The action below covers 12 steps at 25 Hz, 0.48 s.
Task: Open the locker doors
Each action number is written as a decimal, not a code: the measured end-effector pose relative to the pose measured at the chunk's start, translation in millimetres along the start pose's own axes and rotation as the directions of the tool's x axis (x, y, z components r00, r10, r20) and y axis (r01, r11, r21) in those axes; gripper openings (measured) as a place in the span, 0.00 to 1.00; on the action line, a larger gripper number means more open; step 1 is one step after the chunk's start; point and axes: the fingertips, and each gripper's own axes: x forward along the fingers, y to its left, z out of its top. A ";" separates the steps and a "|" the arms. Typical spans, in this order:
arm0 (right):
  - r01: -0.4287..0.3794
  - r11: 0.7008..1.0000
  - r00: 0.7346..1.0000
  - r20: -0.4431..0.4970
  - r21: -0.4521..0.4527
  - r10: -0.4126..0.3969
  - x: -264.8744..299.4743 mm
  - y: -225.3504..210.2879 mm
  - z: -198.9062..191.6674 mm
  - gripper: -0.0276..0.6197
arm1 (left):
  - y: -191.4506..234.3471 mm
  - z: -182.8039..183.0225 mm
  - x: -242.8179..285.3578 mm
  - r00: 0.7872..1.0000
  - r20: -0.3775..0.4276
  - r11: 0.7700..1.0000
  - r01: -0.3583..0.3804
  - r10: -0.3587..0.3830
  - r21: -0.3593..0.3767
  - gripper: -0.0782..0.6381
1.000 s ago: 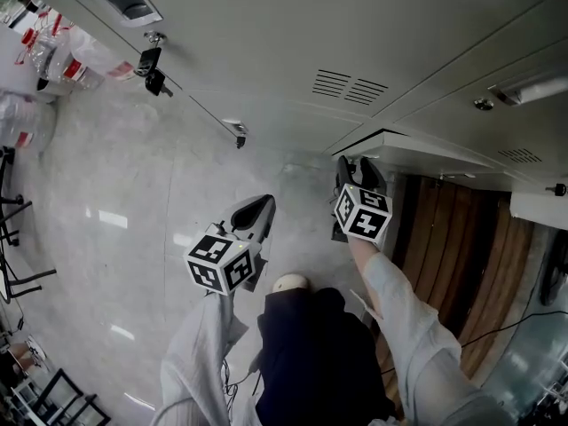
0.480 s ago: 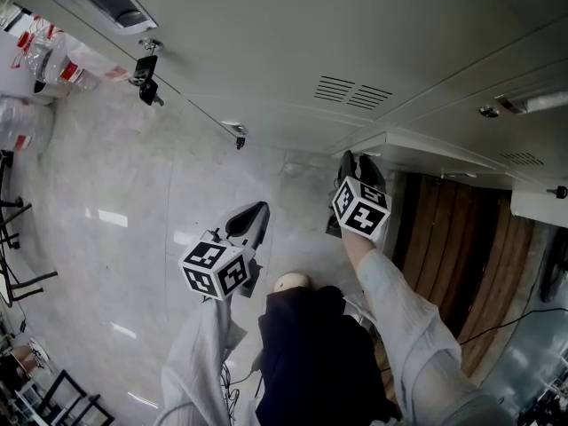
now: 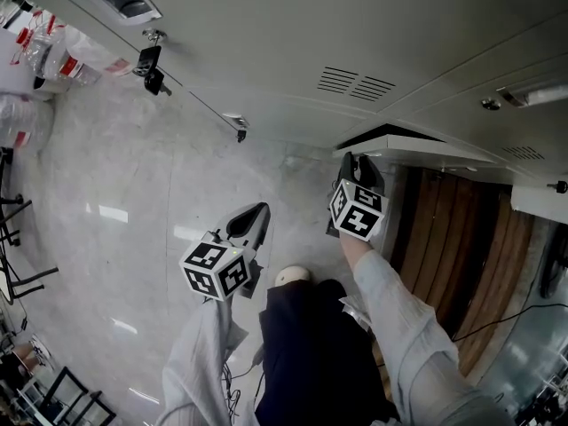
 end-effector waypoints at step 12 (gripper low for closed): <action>0.007 0.998 0.998 -0.057 -0.059 -0.011 -35.0 -5.4 -28.0 0.22 | -16.1 -14.8 -18.0 0.999 -0.037 1.000 0.012 -0.012 -0.012 0.12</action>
